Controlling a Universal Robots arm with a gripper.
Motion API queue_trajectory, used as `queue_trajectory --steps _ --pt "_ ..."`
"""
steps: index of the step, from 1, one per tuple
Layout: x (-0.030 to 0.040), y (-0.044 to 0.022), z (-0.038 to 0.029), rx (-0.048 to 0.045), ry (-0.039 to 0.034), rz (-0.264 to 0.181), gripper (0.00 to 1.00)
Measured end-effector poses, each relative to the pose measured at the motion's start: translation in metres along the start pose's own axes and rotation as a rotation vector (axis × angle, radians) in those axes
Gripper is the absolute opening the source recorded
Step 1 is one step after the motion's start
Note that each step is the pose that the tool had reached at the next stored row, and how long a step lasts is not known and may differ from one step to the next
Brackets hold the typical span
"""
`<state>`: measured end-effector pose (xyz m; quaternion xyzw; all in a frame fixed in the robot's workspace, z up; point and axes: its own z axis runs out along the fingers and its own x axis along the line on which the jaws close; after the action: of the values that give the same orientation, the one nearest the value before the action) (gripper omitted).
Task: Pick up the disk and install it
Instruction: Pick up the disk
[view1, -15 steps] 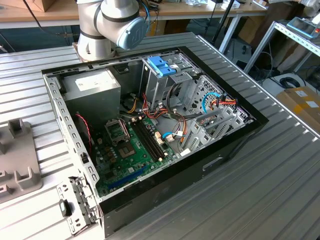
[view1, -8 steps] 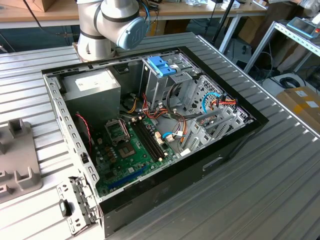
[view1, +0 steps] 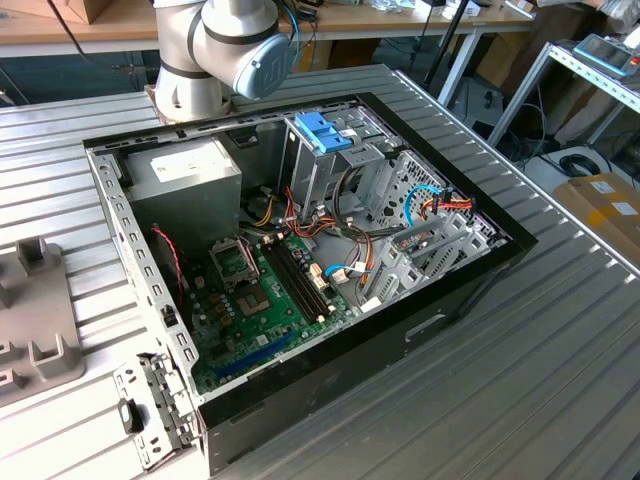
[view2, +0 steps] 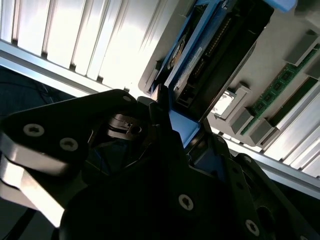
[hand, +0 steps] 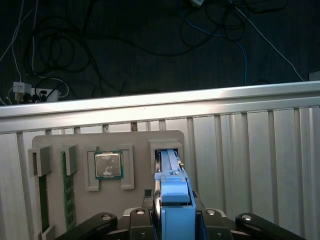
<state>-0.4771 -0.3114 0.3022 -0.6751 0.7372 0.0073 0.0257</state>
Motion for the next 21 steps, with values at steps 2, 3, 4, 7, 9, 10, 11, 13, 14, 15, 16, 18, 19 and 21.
queue_trajectory --steps 2,3,4,7,9,10,11,13,14,15,16,18,19,21 --pt "-0.0001 0.0 -0.0014 0.0001 0.0 0.0 0.38" --pt "-0.0001 0.0 -0.0017 0.0002 -0.0001 0.0 0.38" --pt "-0.0001 0.0 -0.0023 0.0002 -0.0001 0.0 0.38" --pt "-0.0002 -0.0001 -0.0032 0.0004 -0.0001 0.0 0.38" --pt "-0.0002 -0.0001 -0.0041 0.0001 0.0 0.0 0.38" --pt "-0.0002 -0.0001 -0.0041 0.0003 -0.0001 0.0 0.38" --pt "-0.0002 -0.0001 -0.0042 0.0002 -0.0001 0.0 0.38" --pt "-0.0002 -0.0001 -0.0046 0.0001 0.0 0.0 0.38" --pt "-0.0002 -0.0001 -0.0047 0.0001 0.0 0.0 0.38" --pt "-0.0002 -0.0001 -0.005 0.0001 0.0 0.0 0.38" --pt "-0.0003 -0.0001 -0.0055 0.0 0.0 0.0 0.38" --pt "-0.0003 -0.0001 -0.0066 0.0 0.0 0.0 0.38" --pt "-0.0003 -0.0002 -0.007 0.0 0.0 0.0 0.38" --pt "-0.0004 -0.0002 -0.0079 0.0 -0.0001 0.0 0.38"
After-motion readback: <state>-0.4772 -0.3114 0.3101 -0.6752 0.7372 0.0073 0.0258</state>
